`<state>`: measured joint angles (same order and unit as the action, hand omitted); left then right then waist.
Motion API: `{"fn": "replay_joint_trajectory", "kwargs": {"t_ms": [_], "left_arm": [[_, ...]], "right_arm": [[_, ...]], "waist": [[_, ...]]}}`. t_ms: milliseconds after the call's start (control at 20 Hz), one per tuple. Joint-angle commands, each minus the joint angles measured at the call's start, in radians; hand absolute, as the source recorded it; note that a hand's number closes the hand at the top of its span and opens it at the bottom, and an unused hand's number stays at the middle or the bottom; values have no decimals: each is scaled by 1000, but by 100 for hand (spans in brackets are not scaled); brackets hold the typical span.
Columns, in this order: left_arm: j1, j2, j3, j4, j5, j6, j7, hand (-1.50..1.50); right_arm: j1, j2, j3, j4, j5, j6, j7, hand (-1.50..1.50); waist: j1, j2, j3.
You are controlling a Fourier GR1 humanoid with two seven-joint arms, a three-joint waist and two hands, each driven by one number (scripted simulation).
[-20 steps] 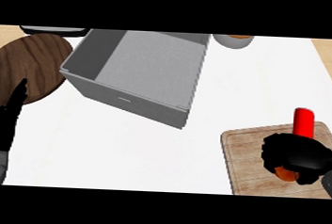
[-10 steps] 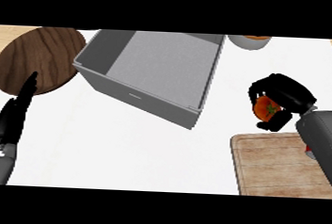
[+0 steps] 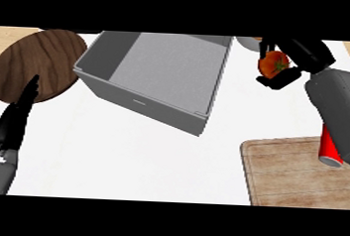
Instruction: Pick the tomato from the cutting board and place it in the cardboard box
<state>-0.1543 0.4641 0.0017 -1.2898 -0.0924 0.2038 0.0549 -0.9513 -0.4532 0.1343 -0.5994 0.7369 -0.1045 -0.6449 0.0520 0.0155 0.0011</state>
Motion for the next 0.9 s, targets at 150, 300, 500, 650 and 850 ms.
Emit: {"fn": "replay_joint_trajectory", "kwargs": {"t_ms": [150,300,500,650,850], "left_arm": [[-13,-5,18,21,-7,-13,3,0],[41,0,26,-21,-13,-10,-6,0],[-38,8,50,50,-3,-36,6,0],[22,-23,23,-8,-37,5,-1,0],[31,-9,47,2,-12,-37,-42,0]], "right_arm": [[-195,87,-56,80,-42,46,-62,150],[-215,151,-58,123,-51,87,-67,150],[-320,214,-94,126,-98,191,41,150],[-400,272,-132,191,-122,195,130,150],[-454,327,-163,262,-135,177,177,150]], "waist": [[-23,-7,-1],[-21,-9,-1],[-35,-12,-2],[-16,-9,-1],[-9,-4,-2]]}}
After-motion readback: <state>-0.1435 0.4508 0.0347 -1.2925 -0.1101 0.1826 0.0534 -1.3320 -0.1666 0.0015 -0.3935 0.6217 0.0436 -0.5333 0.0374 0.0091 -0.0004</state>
